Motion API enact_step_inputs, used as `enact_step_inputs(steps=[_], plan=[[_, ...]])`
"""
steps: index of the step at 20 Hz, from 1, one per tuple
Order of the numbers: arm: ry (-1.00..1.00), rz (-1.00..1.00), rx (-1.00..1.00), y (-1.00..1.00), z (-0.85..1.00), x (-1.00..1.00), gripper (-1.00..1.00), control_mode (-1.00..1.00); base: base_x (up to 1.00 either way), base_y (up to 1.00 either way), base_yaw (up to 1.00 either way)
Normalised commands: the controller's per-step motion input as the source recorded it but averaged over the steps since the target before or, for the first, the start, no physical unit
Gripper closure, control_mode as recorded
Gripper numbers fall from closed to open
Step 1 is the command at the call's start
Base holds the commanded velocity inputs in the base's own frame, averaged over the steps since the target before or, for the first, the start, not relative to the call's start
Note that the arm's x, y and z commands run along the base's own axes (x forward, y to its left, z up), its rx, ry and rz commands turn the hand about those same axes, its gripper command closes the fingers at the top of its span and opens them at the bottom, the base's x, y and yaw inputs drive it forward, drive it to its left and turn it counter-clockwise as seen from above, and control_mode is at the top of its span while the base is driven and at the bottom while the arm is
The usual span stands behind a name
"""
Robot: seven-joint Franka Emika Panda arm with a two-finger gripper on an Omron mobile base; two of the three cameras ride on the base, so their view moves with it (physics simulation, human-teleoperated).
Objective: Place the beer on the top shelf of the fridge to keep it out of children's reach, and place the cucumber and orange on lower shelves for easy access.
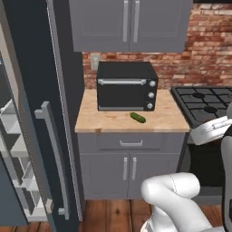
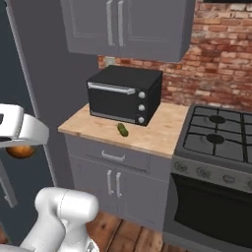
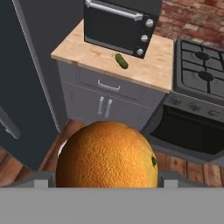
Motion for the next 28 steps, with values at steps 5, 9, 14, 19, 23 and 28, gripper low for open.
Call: enact_step_inputs(steps=[5, 9, 14, 19, 23, 28], plan=[[0.00, 0.00, 0.00, 0.00, 0.00, 0.00, 1.00, 1.00, -0.41, 0.43, 0.01], [0.00, 0.00, 0.00, 0.00, 0.00, 0.00, 1.00, 1.00, -0.96, 0.08, 0.02], [0.00, 0.00, 0.00, 0.00, 0.00, 0.00, 1.00, 1.00, -0.96, 0.24, 0.01], [0.00, 0.00, 0.00, 0.00, 0.00, 0.00, 1.00, 1.00, -0.59, 0.63, 0.01], [0.00, 0.00, 0.00, 0.00, 0.00, 0.00, 1.00, 1.00, -0.60, 0.78, 0.04], [0.00, 0.00, 0.00, 0.00, 0.00, 0.00, 1.00, 1.00, -0.46, 0.86, 0.18]])
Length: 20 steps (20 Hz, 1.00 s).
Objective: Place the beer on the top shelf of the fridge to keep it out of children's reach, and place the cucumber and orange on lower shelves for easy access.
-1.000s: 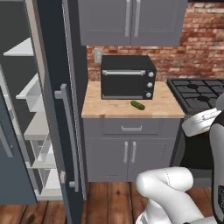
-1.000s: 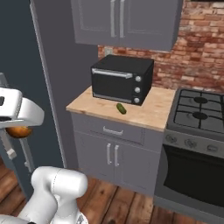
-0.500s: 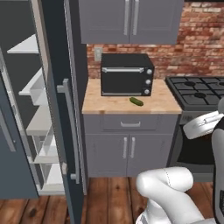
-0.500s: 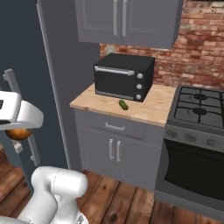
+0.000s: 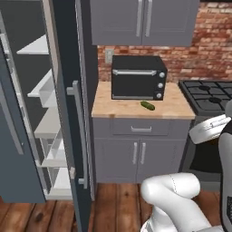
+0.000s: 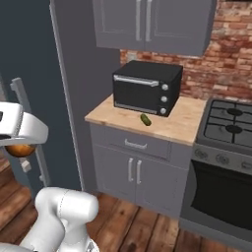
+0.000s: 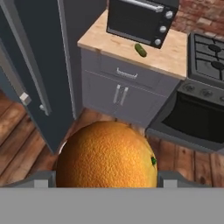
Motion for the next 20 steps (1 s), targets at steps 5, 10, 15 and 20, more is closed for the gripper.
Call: enact_step_inputs(steps=[5, 10, 15, 20], plan=[[0.00, 0.00, 0.00, 0.00, 0.00, 0.00, 1.00, 1.00, -0.21, 0.40, 0.41], [0.00, 0.00, 0.00, 0.00, 0.00, 0.00, 1.00, 1.00, -0.15, 0.01, 0.62], [0.00, 0.00, 0.00, 0.00, 0.00, 0.00, 1.00, 1.00, -0.47, 0.00, 0.69], [0.00, 0.00, 0.00, 0.00, 0.00, 0.00, 1.00, 1.00, -0.70, 0.00, 0.70]])
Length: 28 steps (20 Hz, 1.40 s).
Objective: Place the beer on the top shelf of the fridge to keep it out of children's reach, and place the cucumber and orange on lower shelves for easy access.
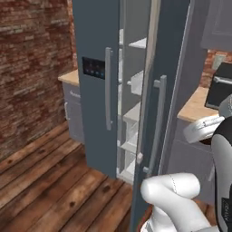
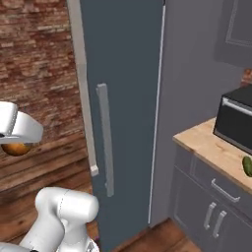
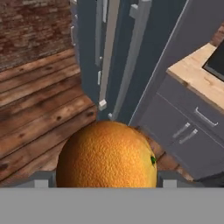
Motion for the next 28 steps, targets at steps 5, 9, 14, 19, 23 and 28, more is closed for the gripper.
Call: enact_step_inputs(steps=[5, 9, 14, 19, 23, 28], plan=[[0.00, 0.00, 0.00, 0.00, 0.00, 0.00, 1.00, 1.00, -0.66, 0.17, 0.72], [0.00, 0.00, 0.00, 0.00, 0.00, 0.00, 1.00, 1.00, -0.44, 0.45, 0.74], [0.00, 0.00, 0.00, 0.00, 0.00, 0.00, 1.00, 1.00, -0.08, 0.51, 0.66], [0.00, 0.00, 0.00, 0.00, 0.00, 0.00, 1.00, 1.00, 0.42, 0.17, 0.34], [0.00, 0.00, 0.00, 0.00, 0.00, 0.00, 1.00, 1.00, 0.87, 0.00, 0.03], [0.00, 0.00, 0.00, 0.00, 0.00, 0.00, 1.00, 1.00, 1.00, 0.03, 0.00]])
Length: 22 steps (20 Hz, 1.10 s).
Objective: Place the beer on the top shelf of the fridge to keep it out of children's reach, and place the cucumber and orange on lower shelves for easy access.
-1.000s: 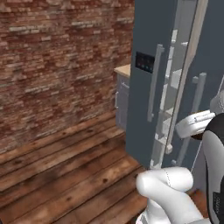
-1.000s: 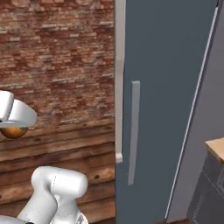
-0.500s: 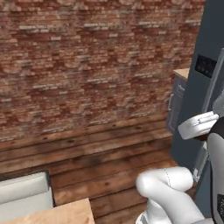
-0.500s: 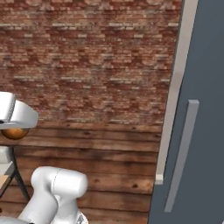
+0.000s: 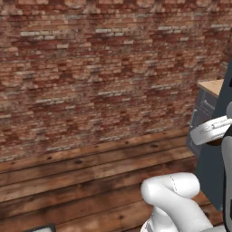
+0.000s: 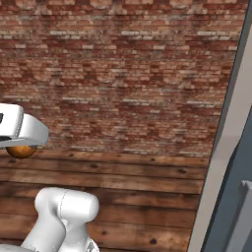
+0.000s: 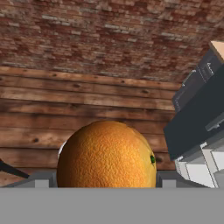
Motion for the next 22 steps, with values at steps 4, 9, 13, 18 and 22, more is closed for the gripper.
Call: enact_step_inputs(steps=[4, 9, 13, 18, 22], plan=[[0.00, 0.00, 0.00, 0.00, 0.00, 0.00, 1.00, 1.00, 0.98, 0.13, -0.06], [0.00, 0.00, 0.00, 0.00, 0.00, 0.00, 1.00, 1.00, 0.50, 0.06, -0.30], [0.00, 0.00, 0.00, 0.00, 0.00, 0.00, 1.00, 1.00, 0.08, 0.00, -0.53], [0.00, 0.00, 0.00, 0.00, 0.00, 0.00, 1.00, 1.00, 0.00, 0.00, -0.64], [0.00, 0.00, 0.00, 0.00, 0.00, 0.00, 1.00, 1.00, 0.00, 0.02, -0.65]])
